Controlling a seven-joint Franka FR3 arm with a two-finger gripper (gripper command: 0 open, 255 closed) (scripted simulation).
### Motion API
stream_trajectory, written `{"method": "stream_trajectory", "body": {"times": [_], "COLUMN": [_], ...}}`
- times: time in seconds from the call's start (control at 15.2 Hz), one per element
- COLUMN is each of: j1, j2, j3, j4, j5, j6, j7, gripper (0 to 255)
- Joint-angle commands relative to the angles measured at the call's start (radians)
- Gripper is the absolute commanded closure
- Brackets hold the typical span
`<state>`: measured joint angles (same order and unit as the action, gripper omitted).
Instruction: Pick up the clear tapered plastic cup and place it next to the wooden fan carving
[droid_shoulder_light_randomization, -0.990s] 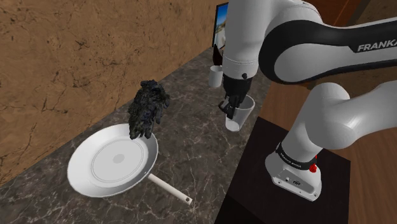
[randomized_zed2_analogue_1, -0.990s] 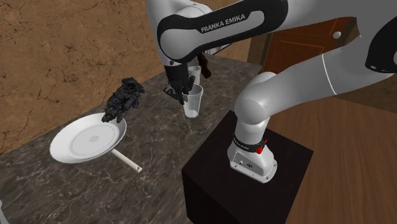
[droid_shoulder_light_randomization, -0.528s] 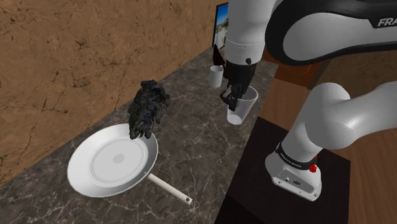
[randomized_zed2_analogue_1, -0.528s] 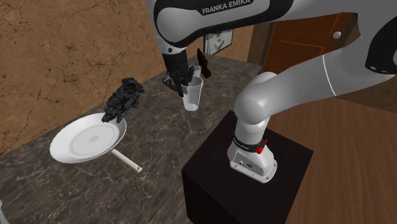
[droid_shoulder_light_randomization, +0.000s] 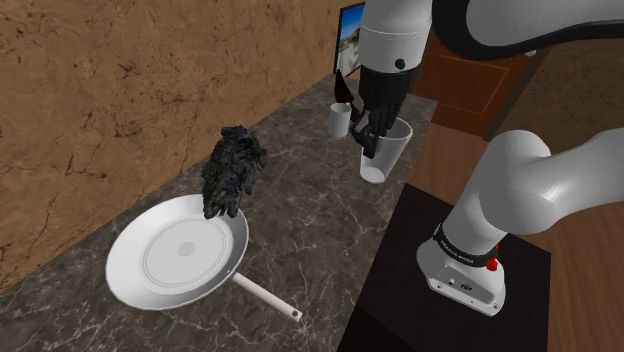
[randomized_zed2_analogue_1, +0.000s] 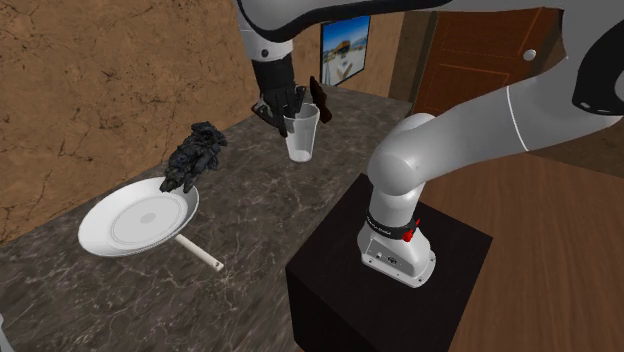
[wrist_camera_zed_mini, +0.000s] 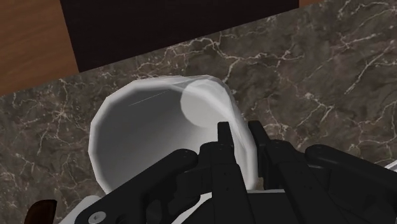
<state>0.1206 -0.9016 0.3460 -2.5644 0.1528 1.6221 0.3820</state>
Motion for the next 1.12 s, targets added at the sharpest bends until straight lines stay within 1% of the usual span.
{"method": "stream_trajectory", "body": {"times": [0.0,0.73,1.06], "j1": [-0.003,-0.018,-0.056], "j2": [0.001,0.032,0.025], "j3": [-0.006,-0.03,-0.147], "j4": [0.029,0.184,0.153], "j5": [-0.005,-0.031,-0.125], "j6": [-0.027,-0.152,-0.129], "j7": [-0.001,-0.007,-0.128], "gripper": [255,255,255]}}
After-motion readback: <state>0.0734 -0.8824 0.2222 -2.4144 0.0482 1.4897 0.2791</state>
